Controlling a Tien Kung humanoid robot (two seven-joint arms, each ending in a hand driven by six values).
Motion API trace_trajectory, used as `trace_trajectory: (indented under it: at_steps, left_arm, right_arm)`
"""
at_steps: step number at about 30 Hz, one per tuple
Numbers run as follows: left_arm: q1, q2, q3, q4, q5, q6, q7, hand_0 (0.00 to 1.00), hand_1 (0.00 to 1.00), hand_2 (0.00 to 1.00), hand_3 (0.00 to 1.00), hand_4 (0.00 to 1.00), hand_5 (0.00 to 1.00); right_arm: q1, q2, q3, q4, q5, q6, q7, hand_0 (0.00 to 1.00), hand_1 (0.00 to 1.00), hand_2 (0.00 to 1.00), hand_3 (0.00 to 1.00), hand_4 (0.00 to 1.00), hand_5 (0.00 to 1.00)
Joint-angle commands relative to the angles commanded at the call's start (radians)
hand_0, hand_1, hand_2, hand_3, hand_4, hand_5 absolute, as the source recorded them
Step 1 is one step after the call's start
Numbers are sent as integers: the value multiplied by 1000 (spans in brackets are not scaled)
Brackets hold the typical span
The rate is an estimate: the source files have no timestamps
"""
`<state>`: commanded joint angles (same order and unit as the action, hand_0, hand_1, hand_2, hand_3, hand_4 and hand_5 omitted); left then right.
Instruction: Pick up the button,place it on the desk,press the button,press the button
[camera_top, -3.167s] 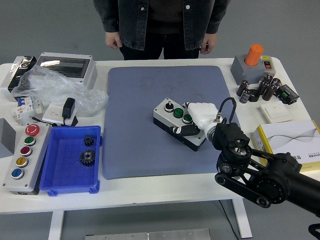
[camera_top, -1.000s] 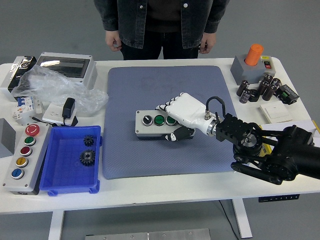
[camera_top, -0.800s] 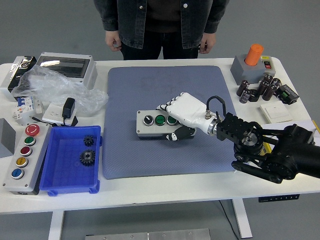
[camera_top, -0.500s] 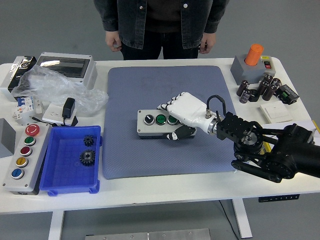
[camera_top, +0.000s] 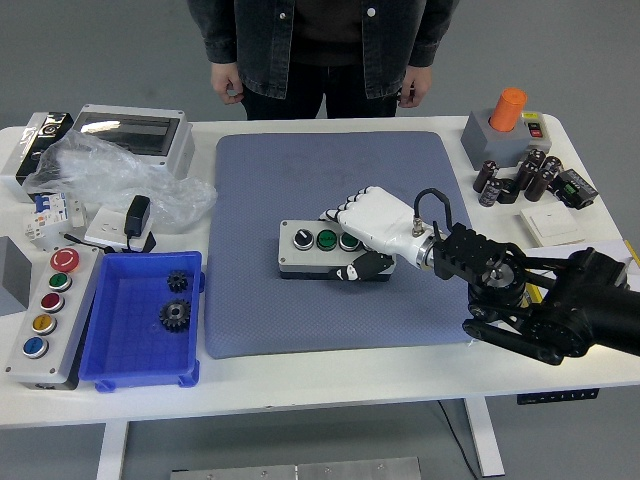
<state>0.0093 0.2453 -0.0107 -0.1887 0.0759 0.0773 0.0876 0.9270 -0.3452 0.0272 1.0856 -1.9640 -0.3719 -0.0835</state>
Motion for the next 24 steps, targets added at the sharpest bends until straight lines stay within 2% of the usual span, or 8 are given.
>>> trace_trajectory:
  at_steps: [1, 2, 7, 13, 14, 19, 20, 24]
  left_arm:
    - [0, 0, 1, 0, 0, 0, 0, 680, 702, 631, 623, 539, 434]
    - [0, 0, 1, 0, 0, 0, 0, 680, 702, 630, 623, 539, 431]
    - [1, -2, 3, 0, -1, -2, 1, 680, 702, 630, 623, 539, 431]
    - [0, -2, 3, 0, -1, -3, 1, 680, 702, 631, 623, 541, 432]
    - [0, -2, 3, 0, 0, -3, 1, 680, 702, 631, 623, 540, 431]
    - [0, -2, 5, 0, -2, -4, 1, 680, 702, 631, 623, 540, 431]
    - [0, -2, 5, 0, -3, -5, 1, 681, 702, 630, 622, 541, 432]
    - [0, -2, 8, 0, -6, -5, 0, 681, 702, 630, 622, 541, 432]
  right_arm:
    - [0, 0, 1, 1, 0, 2, 0, 596, 668, 678, 404, 518, 10]
    - [0, -1, 3, 1, 1, 5, -2, 679, 697, 732, 613, 602, 30]
    - [0, -1, 9, 4, 4, 19, -7, 679, 697, 732, 613, 602, 30]
    - [1, -2, 20, 6, 5, 52, -20, 697, 703, 751, 683, 645, 111]
    - [1, -2, 21, 6, 5, 56, -22, 708, 711, 757, 781, 748, 144]
    - [1, -2, 27, 6, 6, 70, -24, 708, 711, 757, 781, 748, 144]
    - [1, -2, 27, 7, 6, 72, -24, 738, 725, 788, 875, 918, 261]
    - [1, -3, 31, 7, 4, 78, -23, 738, 725, 788, 875, 918, 261]
